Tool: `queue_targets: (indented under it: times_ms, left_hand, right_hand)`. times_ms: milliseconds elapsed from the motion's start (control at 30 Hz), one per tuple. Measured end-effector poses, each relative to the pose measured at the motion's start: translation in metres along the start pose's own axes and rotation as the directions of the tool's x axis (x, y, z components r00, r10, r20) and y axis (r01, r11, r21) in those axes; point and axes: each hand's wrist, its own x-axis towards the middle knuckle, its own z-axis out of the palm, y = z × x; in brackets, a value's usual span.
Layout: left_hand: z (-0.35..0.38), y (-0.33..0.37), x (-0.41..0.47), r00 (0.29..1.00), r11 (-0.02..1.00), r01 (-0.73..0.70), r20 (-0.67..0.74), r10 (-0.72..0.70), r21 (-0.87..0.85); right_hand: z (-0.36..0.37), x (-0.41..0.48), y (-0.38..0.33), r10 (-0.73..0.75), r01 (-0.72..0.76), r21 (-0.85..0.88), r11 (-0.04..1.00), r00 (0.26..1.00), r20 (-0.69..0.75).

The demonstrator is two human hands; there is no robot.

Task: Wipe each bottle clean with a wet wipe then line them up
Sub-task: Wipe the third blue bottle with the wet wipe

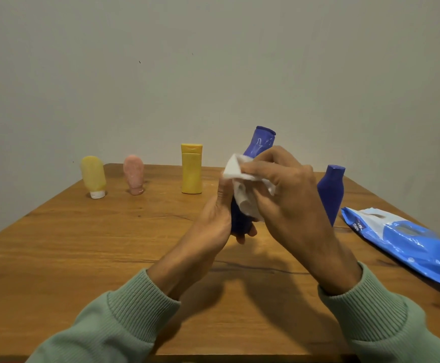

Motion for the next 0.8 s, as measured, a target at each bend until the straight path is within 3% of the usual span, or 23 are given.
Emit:
queue_targets:
  times_ms: [133, 333, 500, 567, 733, 800]
  left_hand:
    - [0.003, -0.001, 0.0, 0.999, 0.997, 0.034, 0.024, -0.036, 0.07]
    - [0.006, 0.001, -0.001, 1.0, 0.999, 0.011, -0.009, -0.011, 0.04]
    - [0.006, -0.001, -0.001, 1.0, 0.994, -0.006, -0.02, 0.008, 0.108]
    - [0.006, -0.002, -0.001, 1.0, 0.991, -0.012, -0.02, 0.015, 0.13]
    - [0.006, -0.003, -0.002, 1.0, 0.995, -0.016, -0.016, 0.018, 0.097]
    - [0.006, -0.003, -0.001, 0.999, 0.996, -0.015, -0.029, 0.017, 0.086]
  right_hand:
    - [-0.008, 0.006, 0.009, 0.015, -0.022, -0.041, 0.999, 0.987, -0.158]
    - [-0.008, 0.002, 0.001, -0.029, 0.031, -0.035, 0.999, 0.998, 0.051]
    - [-0.013, 0.009, 0.01, 0.016, -0.028, -0.075, 0.997, 0.988, -0.152]
    - [-0.015, 0.009, 0.011, 0.047, -0.063, -0.094, 0.994, 0.985, -0.168]
    - [-0.015, 0.004, -0.004, 0.061, -0.048, -0.144, 0.988, 0.994, 0.086]
    - [-0.01, 0.0, -0.008, 0.03, -0.013, -0.177, 0.984, 0.996, 0.088]
